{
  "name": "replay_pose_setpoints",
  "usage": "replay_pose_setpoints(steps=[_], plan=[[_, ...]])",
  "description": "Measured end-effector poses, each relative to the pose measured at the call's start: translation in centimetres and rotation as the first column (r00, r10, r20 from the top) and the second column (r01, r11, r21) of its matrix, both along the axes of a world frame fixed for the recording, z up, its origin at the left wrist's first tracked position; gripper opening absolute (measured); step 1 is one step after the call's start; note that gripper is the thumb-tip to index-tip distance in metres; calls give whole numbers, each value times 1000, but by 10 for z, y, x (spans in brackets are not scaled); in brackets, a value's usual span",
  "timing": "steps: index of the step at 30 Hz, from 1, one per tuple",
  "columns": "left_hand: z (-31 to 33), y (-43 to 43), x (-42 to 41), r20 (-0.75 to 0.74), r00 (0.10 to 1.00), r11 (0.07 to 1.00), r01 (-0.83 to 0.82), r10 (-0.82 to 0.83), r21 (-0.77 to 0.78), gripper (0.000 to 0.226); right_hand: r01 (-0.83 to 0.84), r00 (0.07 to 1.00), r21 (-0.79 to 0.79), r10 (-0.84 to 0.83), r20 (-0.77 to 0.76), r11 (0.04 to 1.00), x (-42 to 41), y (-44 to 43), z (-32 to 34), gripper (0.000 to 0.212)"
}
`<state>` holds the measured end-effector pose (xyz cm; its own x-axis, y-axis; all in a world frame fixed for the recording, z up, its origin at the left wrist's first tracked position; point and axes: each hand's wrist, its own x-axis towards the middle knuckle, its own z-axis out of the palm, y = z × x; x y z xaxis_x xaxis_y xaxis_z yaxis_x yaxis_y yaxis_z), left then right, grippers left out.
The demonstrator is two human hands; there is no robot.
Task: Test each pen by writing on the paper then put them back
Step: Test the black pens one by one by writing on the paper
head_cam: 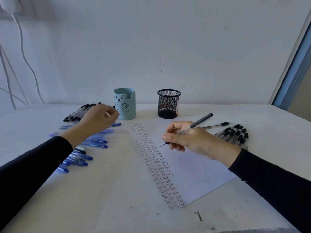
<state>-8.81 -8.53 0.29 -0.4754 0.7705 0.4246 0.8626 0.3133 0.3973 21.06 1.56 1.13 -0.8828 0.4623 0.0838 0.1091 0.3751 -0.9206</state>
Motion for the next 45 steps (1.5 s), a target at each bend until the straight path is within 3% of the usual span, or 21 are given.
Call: replay_pose_setpoints(steps=[2, 5, 8, 11, 27, 45], plan=[[-9, -7, 22, 14, 981, 980, 196, -196, -44, 29, -72, 997, 7, 72, 23, 997, 2, -6, 3, 13], [-18, -14, 44, 82, 931, 911, 365, -356, -191, 67, -114, 991, 65, 109, 84, 991, 6, -18, 0, 16], [-21, -11, 51, 19, 945, 881, 313, -328, -355, 89, -37, 998, 121, 31, 52, 992, 11, -29, -10, 32], [-20, -11, 52, -10, 951, 878, 280, -308, -388, 98, 62, 998, 115, -63, 3, 991, 14, -34, -19, 45], [-19, -13, 53, 39, 957, 864, 277, -288, -419, 97, 60, 998, 97, -62, 11, 993, 13, -41, -25, 46], [-20, -12, 50, -4, 954, 858, 269, -301, -438, 92, 66, 997, 79, -69, 37, 995, 14, -43, -20, 49]])
